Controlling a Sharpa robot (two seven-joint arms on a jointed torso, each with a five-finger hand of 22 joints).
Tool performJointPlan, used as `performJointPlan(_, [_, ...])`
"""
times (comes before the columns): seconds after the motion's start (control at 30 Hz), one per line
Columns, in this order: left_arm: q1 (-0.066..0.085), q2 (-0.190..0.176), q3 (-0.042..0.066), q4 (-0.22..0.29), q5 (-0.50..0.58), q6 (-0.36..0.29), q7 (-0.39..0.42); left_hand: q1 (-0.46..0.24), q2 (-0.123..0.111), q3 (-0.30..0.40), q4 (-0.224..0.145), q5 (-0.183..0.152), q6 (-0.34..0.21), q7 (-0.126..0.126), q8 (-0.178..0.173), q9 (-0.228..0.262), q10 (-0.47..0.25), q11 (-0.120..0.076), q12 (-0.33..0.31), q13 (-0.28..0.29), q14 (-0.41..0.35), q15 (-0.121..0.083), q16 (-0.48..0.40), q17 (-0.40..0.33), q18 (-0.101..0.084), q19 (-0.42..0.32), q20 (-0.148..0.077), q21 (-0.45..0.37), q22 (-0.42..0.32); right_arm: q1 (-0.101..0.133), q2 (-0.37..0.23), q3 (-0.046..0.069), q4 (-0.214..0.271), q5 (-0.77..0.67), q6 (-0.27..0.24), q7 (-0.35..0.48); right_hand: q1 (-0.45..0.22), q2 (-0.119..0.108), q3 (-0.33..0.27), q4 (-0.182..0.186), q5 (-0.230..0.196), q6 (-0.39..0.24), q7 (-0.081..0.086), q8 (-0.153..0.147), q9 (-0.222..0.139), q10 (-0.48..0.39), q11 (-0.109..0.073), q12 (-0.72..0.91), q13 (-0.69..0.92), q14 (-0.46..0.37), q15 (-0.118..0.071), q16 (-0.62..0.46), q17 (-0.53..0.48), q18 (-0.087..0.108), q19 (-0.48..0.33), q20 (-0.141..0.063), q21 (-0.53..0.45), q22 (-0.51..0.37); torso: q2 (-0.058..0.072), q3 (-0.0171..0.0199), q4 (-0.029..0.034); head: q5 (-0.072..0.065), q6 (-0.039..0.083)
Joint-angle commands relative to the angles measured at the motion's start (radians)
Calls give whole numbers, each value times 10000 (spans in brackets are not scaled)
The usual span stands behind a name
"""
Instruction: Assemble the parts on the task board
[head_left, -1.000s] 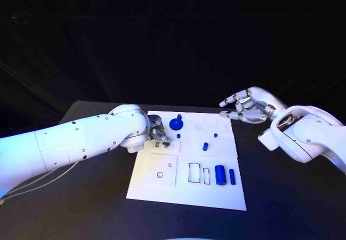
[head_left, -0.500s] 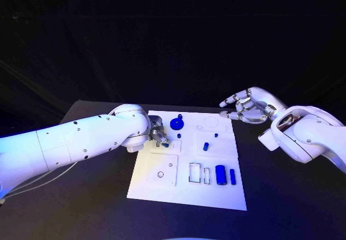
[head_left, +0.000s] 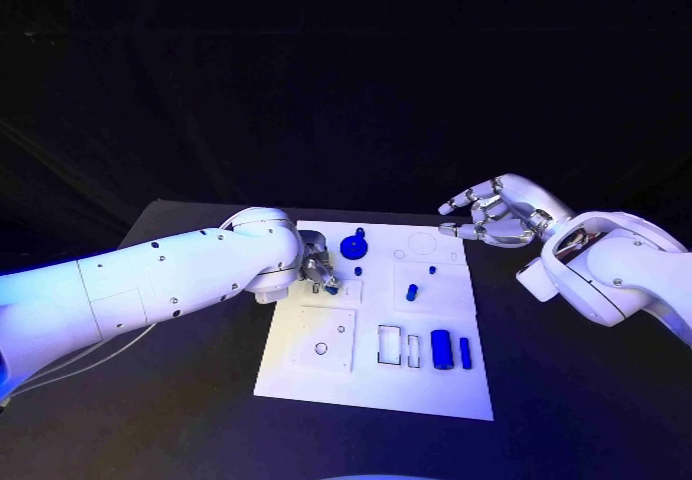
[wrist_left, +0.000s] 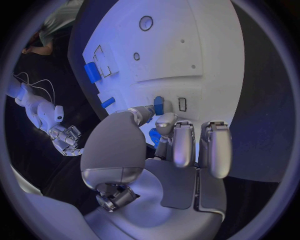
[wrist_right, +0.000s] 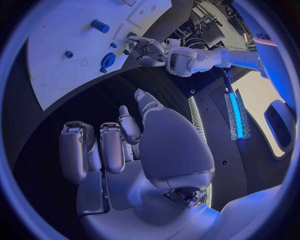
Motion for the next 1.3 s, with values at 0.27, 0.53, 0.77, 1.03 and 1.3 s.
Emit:
performJointPlan(0.27, [-94,-93,-17,238,-120,-727,74,-242,-37,2195,-2095,416,55,-108,184,103,242,-41,250,265,503,-60,-53,643,-154,540,-62,89,1580,-14,8,2,-10,-36,110,53,-66,53,6,50,68,-94,3,33,-15,-60,-25,-28,1,518,-71,-32,585,106,145,-65,-63,1560,-3,6,10,-15,-18])
performJointPlan(0.53, [-172,-373,5,674,-99,-1553,109,-316,-81,2287,-2136,605,88,-139,251,154,332,-73,358,382,506,-86,-53,650,-170,576,-85,124,1652,-16,-6,1,-16,-36,120,57,-66,53,6,50,68,-94,3,33,-15,-60,-25,-28,1,518,-71,-32,585,106,145,-65,-63,1560,-7,13,12,-29,-38])
performJointPlan(0.77, [-326,-589,7,956,-328,-2150,142,-320,-88,2317,-2152,631,98,-146,265,164,355,-80,385,413,507,-92,-51,654,-176,591,-91,138,1681,-19,-12,1,-18,-36,128,62,-66,53,6,50,68,-94,3,33,-15,-60,-25,-28,1,518,-71,-32,585,106,145,-65,-63,1560,-8,15,10,-26,-39])
performJointPlan(1.03, [-460,-653,8,987,-577,-2211,149,-324,-103,2343,-2168,647,110,-152,278,173,371,-87,399,426,507,-99,-50,656,-183,607,-97,154,1713,-24,-12,-1,-23,-36,137,67,-66,53,6,50,68,-94,3,33,-15,-60,-25,-28,1,518,-71,-32,585,106,145,-65,-63,1560,2,7,9,-13,-52])
performJointPlan(1.3, [-586,-556,7,878,-865,-2216,143,-335,-123,2375,-2182,668,126,-161,296,184,400,-95,427,456,509,-106,-49,660,-192,628,-104,175,1754,-30,-11,-2,-25,-36,149,67,-93,61,3,73,81,-91,2,45,-20,-54,-26,-23,3,522,-71,-32,590,104,150,-66,-61,1563,7,3,-4,-22,-59])
